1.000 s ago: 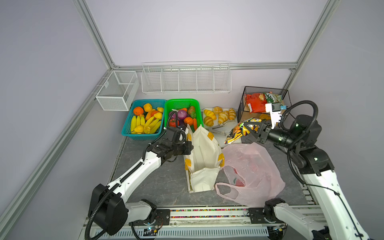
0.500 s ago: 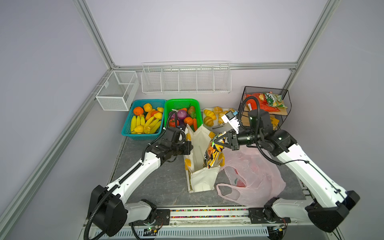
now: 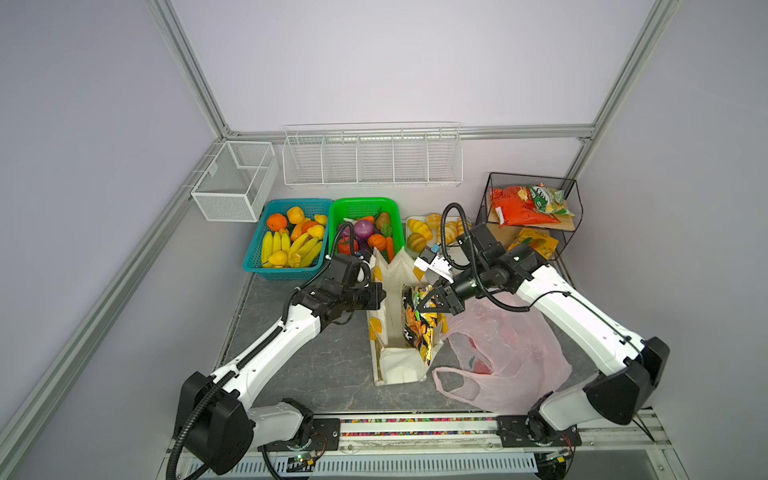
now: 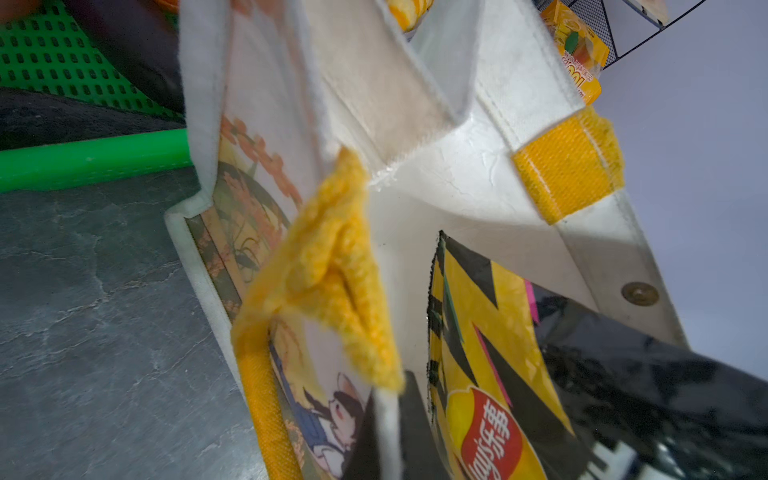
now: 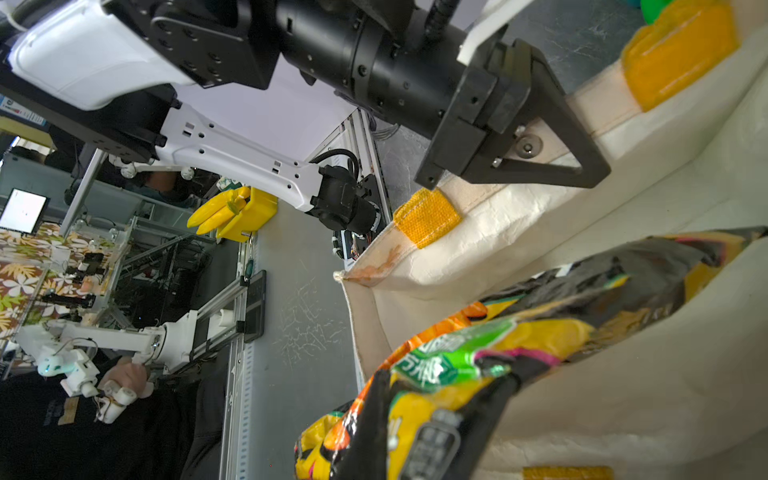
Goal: Place the mixed food into the grocery bags and tie them
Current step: 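Carry the chips bag into the white tote and release it with the right gripper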
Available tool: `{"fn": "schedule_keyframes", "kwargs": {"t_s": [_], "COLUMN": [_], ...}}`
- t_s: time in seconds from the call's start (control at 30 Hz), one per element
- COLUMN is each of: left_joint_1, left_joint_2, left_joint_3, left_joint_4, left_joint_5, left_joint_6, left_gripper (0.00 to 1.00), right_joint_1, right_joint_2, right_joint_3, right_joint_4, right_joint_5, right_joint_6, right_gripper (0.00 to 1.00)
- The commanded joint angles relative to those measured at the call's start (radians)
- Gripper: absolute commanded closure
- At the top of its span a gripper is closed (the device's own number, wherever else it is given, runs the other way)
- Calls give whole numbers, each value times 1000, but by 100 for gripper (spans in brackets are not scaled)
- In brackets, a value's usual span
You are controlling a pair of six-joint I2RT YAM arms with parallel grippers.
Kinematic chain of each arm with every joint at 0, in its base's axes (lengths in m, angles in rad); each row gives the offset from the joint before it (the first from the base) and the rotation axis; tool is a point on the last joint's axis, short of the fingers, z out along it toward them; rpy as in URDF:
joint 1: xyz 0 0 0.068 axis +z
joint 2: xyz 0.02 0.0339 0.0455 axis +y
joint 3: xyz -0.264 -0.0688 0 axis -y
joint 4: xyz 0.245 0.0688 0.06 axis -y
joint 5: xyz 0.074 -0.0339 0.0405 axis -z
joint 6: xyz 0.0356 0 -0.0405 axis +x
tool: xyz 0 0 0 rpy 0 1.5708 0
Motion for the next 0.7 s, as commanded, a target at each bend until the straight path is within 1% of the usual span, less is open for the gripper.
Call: {"fn": "schedule_keyframes", "kwargs": {"t_s": [0.0,0.2,0.3,0.37,0.43,0.5,0.57,0.67], "left_joint_1": [8,8,8,8,8,8,8,8], "left_joint_2": [-23,-20,-20,-19,-21,-23,-27,-30], "left_joint_3": [1,0,-1,0,-1,-1,-2,-3], "left_joint_4": [50,51,55,57,55,52,49,46], "left_joint_5": [-23,-23,-20,-19,-18,-21,-25,-31], "left_joint_6": [26,30,30,30,32,34,35,38], "left_gripper": [100,100,100,100,100,100,100,100], "right_joint_1": [-13,-47,-48,-45,-37,-32,-32,-32], "right_joint_2": [29,143,229,295,357,387,406,404], "right_joint_3": [42,75,136,192,250,280,304,319], "right_joint_4": [-69,-85,-81,-90,-113,-128,-152,-178], "right_joint_5": [-13,103,181,205,251,310,369,486], "right_joint_6": [-90,-58,-26,-11,-7,-10,-17,-22], "right_gripper": [93,93,92,92,92,91,89,80]}}
